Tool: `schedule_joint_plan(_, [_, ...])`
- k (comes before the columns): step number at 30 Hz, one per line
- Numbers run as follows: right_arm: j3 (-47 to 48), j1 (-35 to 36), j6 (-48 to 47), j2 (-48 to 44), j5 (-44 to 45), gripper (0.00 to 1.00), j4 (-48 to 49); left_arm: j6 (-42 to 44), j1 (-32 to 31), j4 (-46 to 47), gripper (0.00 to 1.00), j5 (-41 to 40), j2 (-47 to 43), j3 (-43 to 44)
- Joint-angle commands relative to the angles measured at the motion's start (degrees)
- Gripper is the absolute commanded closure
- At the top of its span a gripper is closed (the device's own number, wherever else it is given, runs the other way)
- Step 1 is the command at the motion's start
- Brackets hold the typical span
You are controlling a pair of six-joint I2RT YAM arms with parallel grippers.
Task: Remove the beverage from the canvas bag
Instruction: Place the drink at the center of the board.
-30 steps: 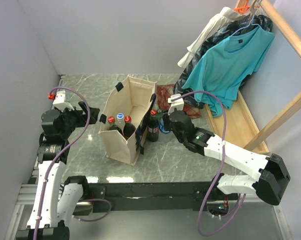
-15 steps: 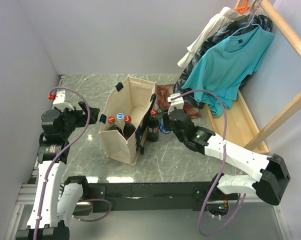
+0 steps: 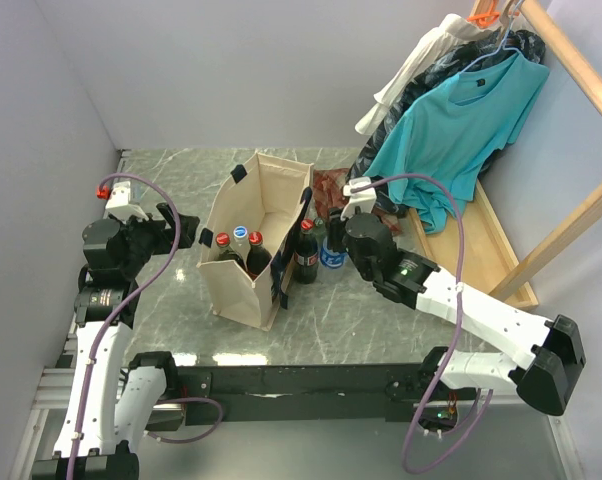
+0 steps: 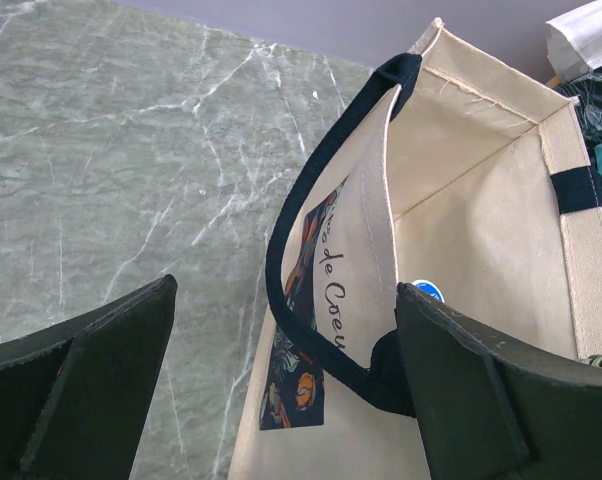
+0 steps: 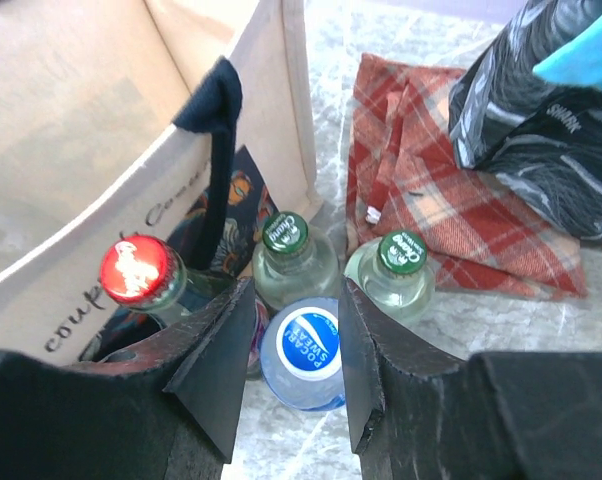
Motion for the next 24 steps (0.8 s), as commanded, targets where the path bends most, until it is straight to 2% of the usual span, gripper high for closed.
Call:
schedule_joint_plan(1, [4.0, -0.2, -0.6, -2.4, 0.8, 0.54, 1.2, 1.2, 0.4, 1.0, 0.04, -0.2, -0.1, 0.4])
schedule_joint_plan(15, [15.5, -0.3, -4.4, 0.7, -4.6, 0.51, -6.6, 1.0, 0.3, 0.8, 0.04, -1.4, -0.2, 0.5])
schedule_joint_plan(24, [32.5, -0.3, -7.9, 10.9, -13.1, 0.47, -14.4, 0.6, 0.3, 0.6, 0.04, -4.2, -1.0, 0.3])
